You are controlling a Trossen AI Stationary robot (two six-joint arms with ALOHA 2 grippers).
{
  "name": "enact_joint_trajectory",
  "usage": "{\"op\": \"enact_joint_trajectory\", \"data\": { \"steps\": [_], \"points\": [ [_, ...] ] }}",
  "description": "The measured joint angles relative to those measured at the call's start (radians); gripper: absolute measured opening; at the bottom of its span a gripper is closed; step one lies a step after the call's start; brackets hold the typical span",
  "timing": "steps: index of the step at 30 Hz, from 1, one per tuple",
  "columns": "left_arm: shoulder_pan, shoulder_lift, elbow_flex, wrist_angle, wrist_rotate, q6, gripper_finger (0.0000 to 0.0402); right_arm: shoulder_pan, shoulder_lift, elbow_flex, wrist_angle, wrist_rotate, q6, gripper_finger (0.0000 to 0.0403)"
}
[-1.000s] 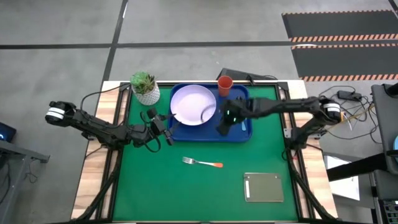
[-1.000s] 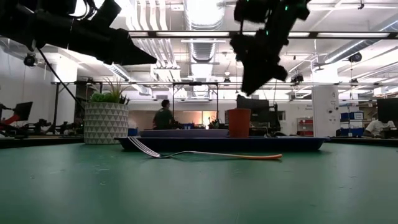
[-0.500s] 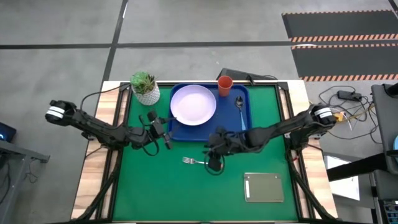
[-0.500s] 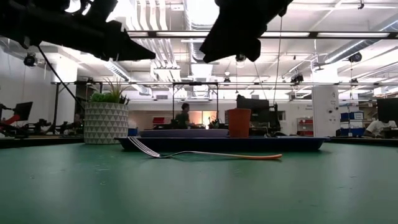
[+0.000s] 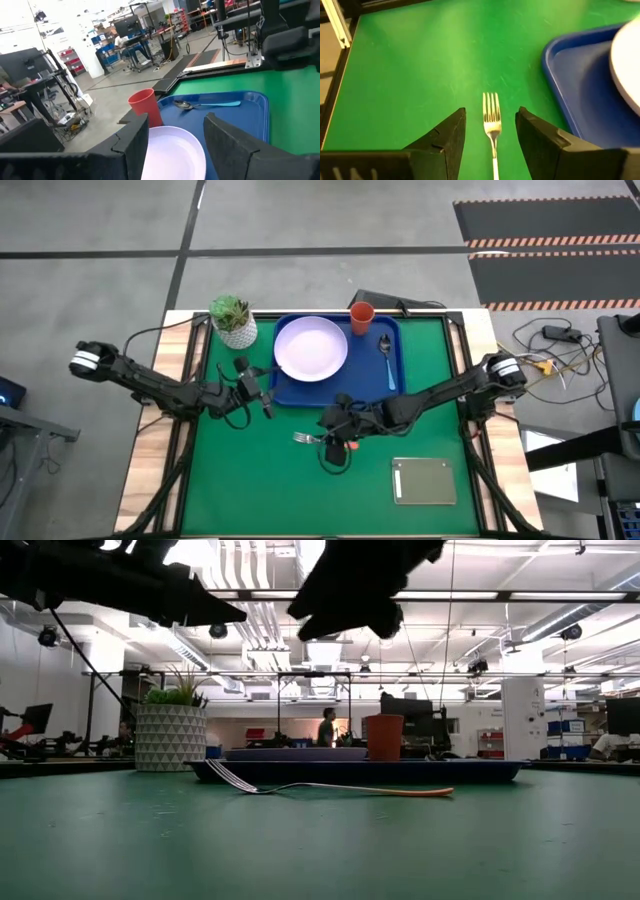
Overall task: Pick and place plate/cup/fork/spoon on tray
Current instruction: Put the orange fork beside the blue spoon
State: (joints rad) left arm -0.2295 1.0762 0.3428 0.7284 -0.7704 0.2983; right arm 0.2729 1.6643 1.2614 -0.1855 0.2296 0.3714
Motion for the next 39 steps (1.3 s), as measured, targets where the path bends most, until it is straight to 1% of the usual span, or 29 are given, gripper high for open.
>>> {"op": "enact_joint_trajectory", "data": {
  "steps": [3, 6, 10, 17, 25, 31, 35, 39],
  "points": [
    [0.0, -0.012, -0.001, -0.005, 0.0, 0.001, 0.0169, 0.008, 0.046, 0.059, -0.04, -0.002, -0.029, 0.0158],
    [0.0, -0.023, -0.002, -0.005, 0.0, 0.005, 0.0169, 0.013, 0.089, 0.114, -0.152, -0.001, -0.027, 0.0155],
    [0.0, -0.026, -0.002, -0.004, 0.0, 0.006, 0.0169, 0.023, 0.147, 0.141, -0.249, -0.001, -0.015, 0.0149],
    [0.0, -0.024, -0.002, -0.004, -0.001, 0.006, 0.0169, 0.026, 0.236, 0.137, -0.247, -0.001, 0.011, 0.0137],
    [0.0, -0.024, 0.001, -0.003, -0.001, 0.006, 0.0169, 0.023, 0.326, 0.136, -0.207, 0.0, 0.011, 0.0135],
    [0.0, -0.019, 0.001, -0.004, -0.001, 0.006, 0.0169, 0.021, 0.349, 0.134, -0.175, 0.009, 0.014, 0.0134],
    [0.0, -0.019, 0.0, -0.003, -0.001, 0.006, 0.0169, 0.021, 0.347, 0.134, -0.173, 0.01, 0.022, 0.0117],
    [0.0, -0.017, 0.0, -0.003, -0.001, 0.006, 0.0169, 0.021, 0.347, 0.134, -0.172, 0.01, 0.023, 0.0083]
  ]
}}
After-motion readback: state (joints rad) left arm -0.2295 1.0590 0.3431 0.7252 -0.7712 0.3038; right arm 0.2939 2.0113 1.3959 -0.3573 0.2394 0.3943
